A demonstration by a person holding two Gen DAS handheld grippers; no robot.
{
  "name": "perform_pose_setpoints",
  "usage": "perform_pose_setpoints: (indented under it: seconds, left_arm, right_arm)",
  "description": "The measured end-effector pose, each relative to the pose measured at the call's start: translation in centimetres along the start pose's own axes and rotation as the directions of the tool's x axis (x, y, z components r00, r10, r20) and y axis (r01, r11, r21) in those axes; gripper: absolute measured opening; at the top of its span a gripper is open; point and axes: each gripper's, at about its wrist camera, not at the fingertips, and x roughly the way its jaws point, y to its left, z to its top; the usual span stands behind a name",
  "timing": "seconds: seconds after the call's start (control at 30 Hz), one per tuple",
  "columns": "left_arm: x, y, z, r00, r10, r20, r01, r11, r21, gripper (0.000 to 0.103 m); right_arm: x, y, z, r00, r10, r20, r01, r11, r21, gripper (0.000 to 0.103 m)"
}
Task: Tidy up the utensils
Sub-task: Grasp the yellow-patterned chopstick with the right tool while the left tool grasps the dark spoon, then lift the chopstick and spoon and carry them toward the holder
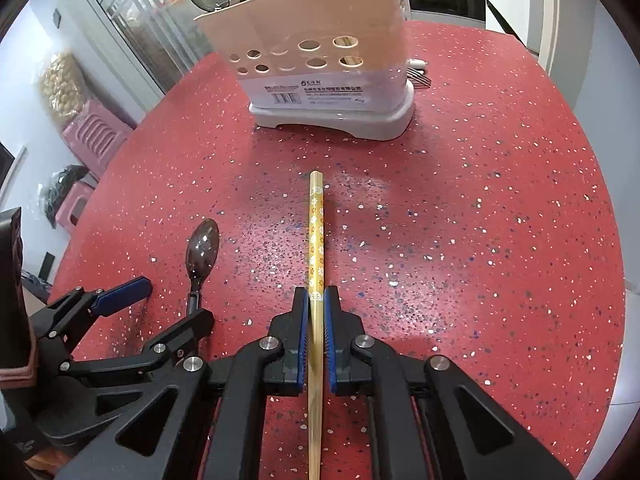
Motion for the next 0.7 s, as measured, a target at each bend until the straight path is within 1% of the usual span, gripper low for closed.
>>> perform_pose_setpoints:
  seconds: [0.2,0.27,0.3,0.37,0.4,0.5,0.53,0.57,0.7]
  left_arm:
    - [0.1,0.1,0.1,1.000,-0.005,-0.011,0.005,1.000,0.020,0.093]
    - [0.0,-0.1,0.1,1.000,-0.014,-0.014,0.014,0.999,0.033,0.086]
    - [0.0,-0.3,0.1,1.000,-0.018,-0.015,0.018,0.999,0.043,0.084]
    - [-0.4,-0.7,-0.1,0.999,-0.028,-0.020,0.029,0.998,0.056,0.077]
    - [-0.4,-0.9,0.0,0.999,-0.032,-0.022,0.034,0.997,0.065,0.075]
    - [-0.6,-1.2,0.0,0.998,-0.048,-0.026,0.050,0.995,0.091,0.059]
    - [-0.6,-1.3,0.1,0.998,-0.049,-0.027,0.051,0.994,0.098,0.051]
    - [-0.7,-1.4,0.1,0.998,-0.056,-0.031,0.059,0.993,0.103,0.045]
    - [-0.8,-1.7,0.0,0.998,-0.052,-0.034,0.056,0.990,0.132,0.044]
  right_arm:
    - [-0.5,-0.6,-0.1,1.000,0.006,0.011,-0.006,1.000,0.009,0.008]
    - [-0.6,-0.9,-0.2,1.000,0.010,0.013,-0.010,1.000,0.014,0.008]
    - [-0.6,-0.9,-0.2,1.000,0.012,0.014,-0.013,1.000,0.016,0.008]
    - [-0.8,-1.0,-0.3,1.000,0.019,0.015,-0.019,1.000,0.019,0.008]
    - [-0.9,-1.0,-0.3,1.000,0.021,0.016,-0.022,1.000,0.019,0.008]
    - [-1.2,-1.1,-0.4,0.999,0.027,0.021,-0.028,0.999,0.019,0.008]
    - [-1.3,-1.1,-0.4,0.999,0.030,0.023,-0.030,0.999,0.019,0.008]
    - [-1.4,-1.1,-0.4,0.999,0.031,0.026,-0.031,0.999,0.019,0.008]
    - [-1.8,-1.0,-0.5,0.999,0.035,0.033,-0.035,0.999,0.020,0.008]
